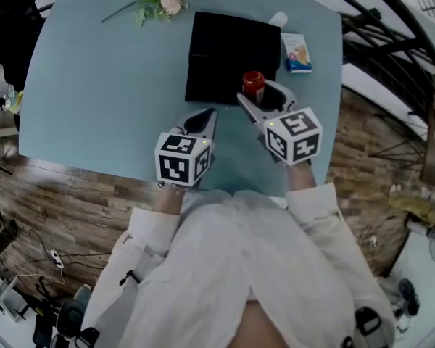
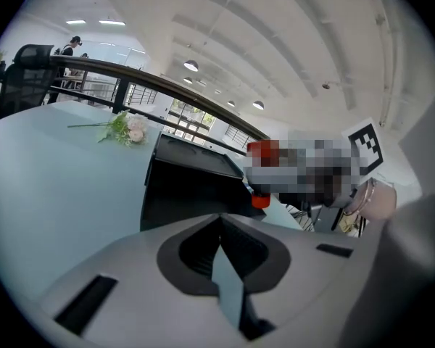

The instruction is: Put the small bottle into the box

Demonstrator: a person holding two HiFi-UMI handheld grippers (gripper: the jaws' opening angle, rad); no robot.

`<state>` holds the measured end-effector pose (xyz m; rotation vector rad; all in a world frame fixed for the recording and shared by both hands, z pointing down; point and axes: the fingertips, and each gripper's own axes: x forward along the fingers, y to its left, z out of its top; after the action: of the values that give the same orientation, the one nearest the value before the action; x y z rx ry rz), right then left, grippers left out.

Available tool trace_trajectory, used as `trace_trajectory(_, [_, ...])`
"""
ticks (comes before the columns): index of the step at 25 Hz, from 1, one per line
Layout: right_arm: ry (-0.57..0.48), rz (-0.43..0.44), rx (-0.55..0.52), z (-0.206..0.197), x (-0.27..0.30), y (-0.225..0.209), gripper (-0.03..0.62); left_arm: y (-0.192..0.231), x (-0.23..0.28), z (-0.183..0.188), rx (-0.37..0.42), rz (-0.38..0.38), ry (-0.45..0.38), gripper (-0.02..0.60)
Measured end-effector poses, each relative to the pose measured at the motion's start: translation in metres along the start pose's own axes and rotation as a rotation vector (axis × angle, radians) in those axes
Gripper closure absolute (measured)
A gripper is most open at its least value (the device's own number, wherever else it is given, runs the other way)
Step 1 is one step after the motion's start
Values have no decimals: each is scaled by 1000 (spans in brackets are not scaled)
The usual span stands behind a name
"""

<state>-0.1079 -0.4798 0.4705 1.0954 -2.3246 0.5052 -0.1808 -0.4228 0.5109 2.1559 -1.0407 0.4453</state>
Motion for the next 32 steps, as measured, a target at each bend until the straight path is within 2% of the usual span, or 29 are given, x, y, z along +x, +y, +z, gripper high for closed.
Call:
trace_trajectory(9, [108,22,-70,-8,25,-10,385,3,12,-11,-43,-34,27,577])
trace_trajectory(14, [179,44,-136,-17,42,-10,385,10,18,-6,-67,-35,20,577])
trace_trajectory(26, [308,83,-258,-37,73,-19,385,18,33,-17,-106,-35,64,577])
trace_trajectory(32, [404,100,-313,-54,82,-19,385,19,35,-20,-121,-40,78,577])
